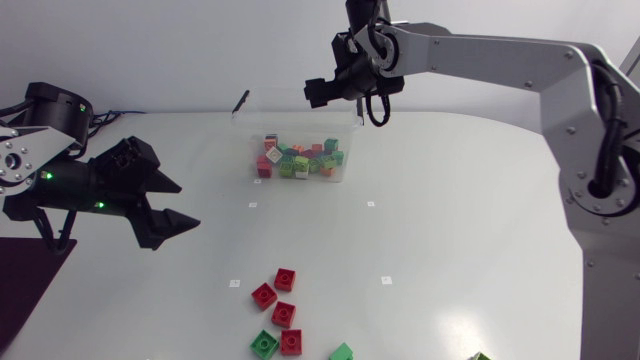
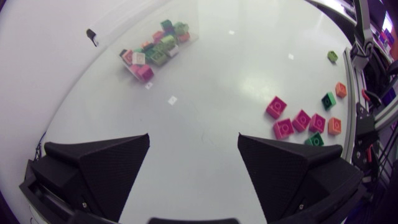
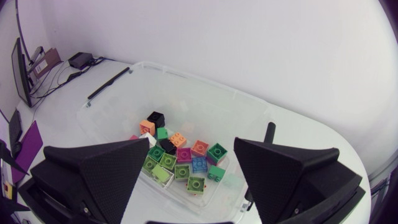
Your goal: Place the duplo bricks in the container
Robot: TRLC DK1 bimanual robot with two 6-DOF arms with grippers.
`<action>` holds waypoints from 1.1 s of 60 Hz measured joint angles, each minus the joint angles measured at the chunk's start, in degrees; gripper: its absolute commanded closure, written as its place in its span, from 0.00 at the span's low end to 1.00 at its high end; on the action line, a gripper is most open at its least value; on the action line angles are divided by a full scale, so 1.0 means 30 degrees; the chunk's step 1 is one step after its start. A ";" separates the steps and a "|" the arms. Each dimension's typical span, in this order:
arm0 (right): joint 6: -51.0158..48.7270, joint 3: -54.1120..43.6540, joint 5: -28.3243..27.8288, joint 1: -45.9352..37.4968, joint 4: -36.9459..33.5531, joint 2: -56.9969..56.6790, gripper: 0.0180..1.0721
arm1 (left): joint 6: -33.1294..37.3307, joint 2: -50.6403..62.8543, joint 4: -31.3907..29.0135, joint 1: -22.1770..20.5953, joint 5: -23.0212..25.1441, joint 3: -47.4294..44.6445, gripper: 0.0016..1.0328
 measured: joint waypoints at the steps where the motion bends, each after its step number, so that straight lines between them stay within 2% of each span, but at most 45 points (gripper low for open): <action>1: -0.0007 -0.0313 -0.0007 0.0015 0.0058 -0.0299 0.04 | 0.0160 -0.0058 -0.0284 -0.0066 -0.0291 -0.0066 0.05; 14: -0.0124 -0.2769 0.0007 0.0117 0.0262 -0.2659 0.04 | 0.0772 -0.0219 -0.3293 -0.1071 -0.3315 -0.1224 0.05; 21: -0.0124 -0.4131 0.0102 0.0117 0.0328 -0.3468 0.04 | 0.0721 0.0117 -0.3723 -0.1887 -0.4736 -0.1982 0.05; 37: -0.0138 -0.6477 0.0510 0.0379 0.0321 -0.5049 0.04 | -0.1100 0.1625 -0.5275 -0.3687 -0.7329 -0.3118 0.07; 43: -0.0138 -0.6921 0.0510 0.0554 0.0321 -0.5654 0.04 | -0.1967 0.1647 -0.5821 -0.4605 -0.7963 -0.3825 0.07; 54: -0.0138 -0.7606 0.0517 0.0634 0.0321 -0.6302 0.04 | -0.3016 0.2186 -0.6696 -0.5093 -0.8670 -0.4226 0.07; 66: -0.0146 -0.8721 0.0568 0.0634 0.0321 -0.6856 0.04 | -0.4248 0.2878 -0.7424 -0.6054 -0.8801 -0.4823 0.13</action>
